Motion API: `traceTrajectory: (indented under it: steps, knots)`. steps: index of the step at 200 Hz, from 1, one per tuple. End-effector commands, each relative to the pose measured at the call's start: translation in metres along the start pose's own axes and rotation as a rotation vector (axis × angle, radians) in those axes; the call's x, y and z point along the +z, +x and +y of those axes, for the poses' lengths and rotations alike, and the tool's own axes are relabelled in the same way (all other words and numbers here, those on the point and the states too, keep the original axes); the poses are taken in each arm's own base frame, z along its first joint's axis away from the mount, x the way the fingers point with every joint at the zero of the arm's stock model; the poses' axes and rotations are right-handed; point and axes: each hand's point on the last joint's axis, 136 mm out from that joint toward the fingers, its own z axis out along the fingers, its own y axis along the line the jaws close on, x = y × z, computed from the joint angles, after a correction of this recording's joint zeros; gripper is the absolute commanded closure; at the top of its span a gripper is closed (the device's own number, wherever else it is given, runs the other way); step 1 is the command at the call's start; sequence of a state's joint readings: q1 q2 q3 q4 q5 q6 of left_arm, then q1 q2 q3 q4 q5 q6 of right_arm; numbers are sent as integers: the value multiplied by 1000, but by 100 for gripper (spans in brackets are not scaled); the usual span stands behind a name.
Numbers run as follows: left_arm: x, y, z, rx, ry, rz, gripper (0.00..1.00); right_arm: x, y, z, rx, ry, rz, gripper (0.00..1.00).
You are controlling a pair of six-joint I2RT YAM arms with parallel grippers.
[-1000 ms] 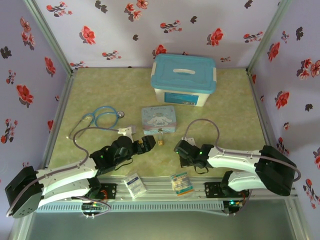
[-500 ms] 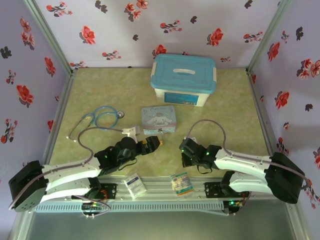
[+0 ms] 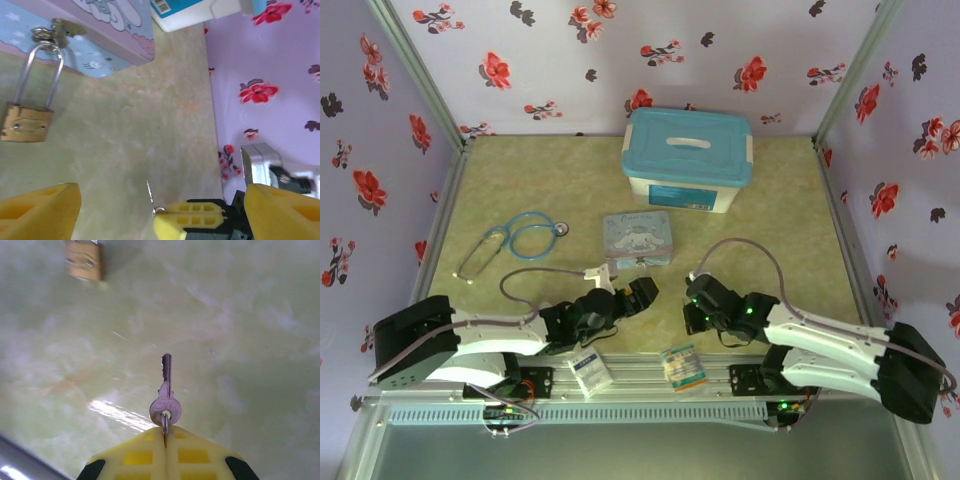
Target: Unlock the padlock with the key
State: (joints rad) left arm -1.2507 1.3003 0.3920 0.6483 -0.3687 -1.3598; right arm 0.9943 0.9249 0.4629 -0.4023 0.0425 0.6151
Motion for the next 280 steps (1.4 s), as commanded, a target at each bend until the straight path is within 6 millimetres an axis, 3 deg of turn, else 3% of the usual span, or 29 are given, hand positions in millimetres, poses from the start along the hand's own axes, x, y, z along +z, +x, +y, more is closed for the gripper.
traceTrajectory:
  steps: [1,33,51,73,95,125,195,211,227,234,245,256,267,280]
  knots:
    - [4,-15,-22,-141,95,-90,25,-14,-13,17,-82,-67,-37,100]
    - [12,-8,-10,-193,104,-84,28,-24,-26,38,-171,-106,-78,100]
    - [19,1,-13,-234,167,-49,30,-25,-32,48,-206,-114,-106,100]
    - [33,16,-9,-279,184,6,39,-24,-36,56,-228,-123,-118,100]
    - [39,25,-1,-288,161,15,44,-20,-36,61,-251,-125,-102,100]
    - [36,22,-4,-276,162,-5,47,-13,-31,58,-261,-99,-73,100]
    - [38,25,1,-253,144,-4,84,-10,-27,53,-256,-98,-93,100]
    - [38,24,2,-244,142,-9,100,-8,-26,51,-261,-90,-90,100]
    - [38,24,1,-233,141,-13,100,-8,-28,50,-257,-86,-100,100]
    - [37,24,0,-227,144,-12,100,-8,-28,50,-249,-86,-106,91]
    - [35,21,-3,-203,149,-22,100,-11,-30,48,-229,-83,-118,49]
    - [32,17,-7,-161,141,-35,100,-15,-31,44,-222,-84,-124,26]
    - [27,12,-13,-109,127,-43,100,-21,-33,43,-185,-137,-133,15]
    - [20,6,-22,-27,105,-46,100,-32,-41,52,-110,-275,-161,14]
